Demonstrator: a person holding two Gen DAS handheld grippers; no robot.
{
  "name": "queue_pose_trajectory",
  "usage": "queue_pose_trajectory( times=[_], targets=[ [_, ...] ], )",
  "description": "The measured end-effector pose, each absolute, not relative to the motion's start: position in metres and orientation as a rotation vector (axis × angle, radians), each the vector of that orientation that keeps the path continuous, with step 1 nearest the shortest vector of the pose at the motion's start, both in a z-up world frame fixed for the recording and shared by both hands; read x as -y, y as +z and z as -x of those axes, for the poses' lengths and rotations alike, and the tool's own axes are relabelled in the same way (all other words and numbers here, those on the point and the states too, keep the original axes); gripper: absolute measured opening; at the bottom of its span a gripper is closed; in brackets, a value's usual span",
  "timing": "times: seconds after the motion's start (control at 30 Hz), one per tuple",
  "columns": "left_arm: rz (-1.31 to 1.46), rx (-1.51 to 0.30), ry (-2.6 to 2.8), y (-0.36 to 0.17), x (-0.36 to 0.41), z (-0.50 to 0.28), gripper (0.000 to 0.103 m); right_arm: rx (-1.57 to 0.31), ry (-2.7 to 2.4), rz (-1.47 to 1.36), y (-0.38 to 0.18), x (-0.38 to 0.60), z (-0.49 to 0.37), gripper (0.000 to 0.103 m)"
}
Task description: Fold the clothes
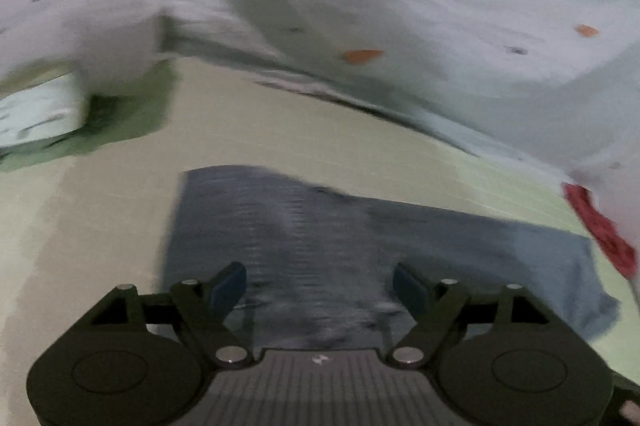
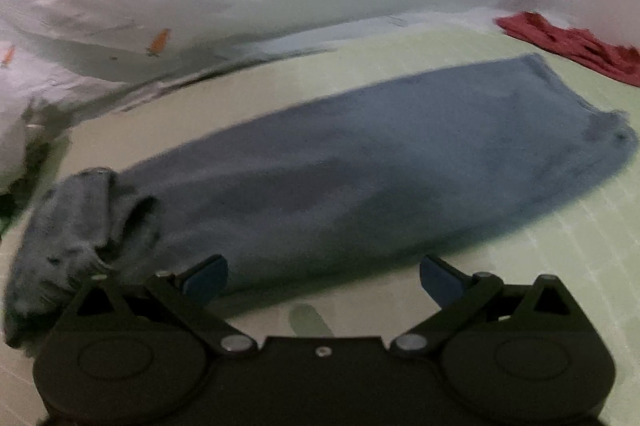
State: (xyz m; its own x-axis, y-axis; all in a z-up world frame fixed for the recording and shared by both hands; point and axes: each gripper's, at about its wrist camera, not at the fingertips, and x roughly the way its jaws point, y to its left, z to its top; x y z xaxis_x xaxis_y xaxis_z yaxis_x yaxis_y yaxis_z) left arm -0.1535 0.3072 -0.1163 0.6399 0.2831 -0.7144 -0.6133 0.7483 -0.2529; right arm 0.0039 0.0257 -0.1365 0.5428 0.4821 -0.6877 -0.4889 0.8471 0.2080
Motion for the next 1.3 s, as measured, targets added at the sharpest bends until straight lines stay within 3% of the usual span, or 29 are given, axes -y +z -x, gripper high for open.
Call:
queue_pose_trajectory(
  times=[0.2, 0.43, 0.7, 0.83, 0.93, 1.07, 1.17, 1.3],
  targets=[
    [0.583, -0.805, 0.711, -0.142, -0.345, 0.181, 0.082, -0.839, 0.804, -0.028, -0.13, -0.082, -0.004, 0.103],
    [0.626, -0.848, 0.719, -0.158, -0.364, 0.196, 0.088, -1.037, 0.948, -0.096, -0.157, -0.15, -0.019, 0.103],
    [0.643, -0.884, 0.674, -0.171, -0.379, 0.192, 0.092, -1.171, 0.894, -0.232, -0.174, -0.161, -0.024, 0.101],
    [0.646, -0.891, 0.662, -0.176, -0.383, 0.191, 0.094, -1.271, 0.846, -0.421, -0.183, -0.145, -0.034, 0.057],
    [0.658, -0.888, 0.657, -0.177, -0.385, 0.191, 0.094, -1.27, 0.868, -0.461, -0.184, -0.142, -0.034, 0.039],
    [0.652, -0.886, 0.66, -0.176, -0.383, 0.191, 0.094, -1.162, 0.902, -0.516, -0.163, -0.14, -0.035, 0.002],
    [0.637, -0.888, 0.654, -0.176, -0.38, 0.19, 0.094, -1.071, 0.962, -0.564, -0.137, -0.134, -0.037, 0.002],
    [0.602, -0.921, 0.668, -0.177, -0.378, 0.185, 0.097, -1.055, 0.923, -0.152, -0.143, -0.151, -0.026, 0.004]
  ],
)
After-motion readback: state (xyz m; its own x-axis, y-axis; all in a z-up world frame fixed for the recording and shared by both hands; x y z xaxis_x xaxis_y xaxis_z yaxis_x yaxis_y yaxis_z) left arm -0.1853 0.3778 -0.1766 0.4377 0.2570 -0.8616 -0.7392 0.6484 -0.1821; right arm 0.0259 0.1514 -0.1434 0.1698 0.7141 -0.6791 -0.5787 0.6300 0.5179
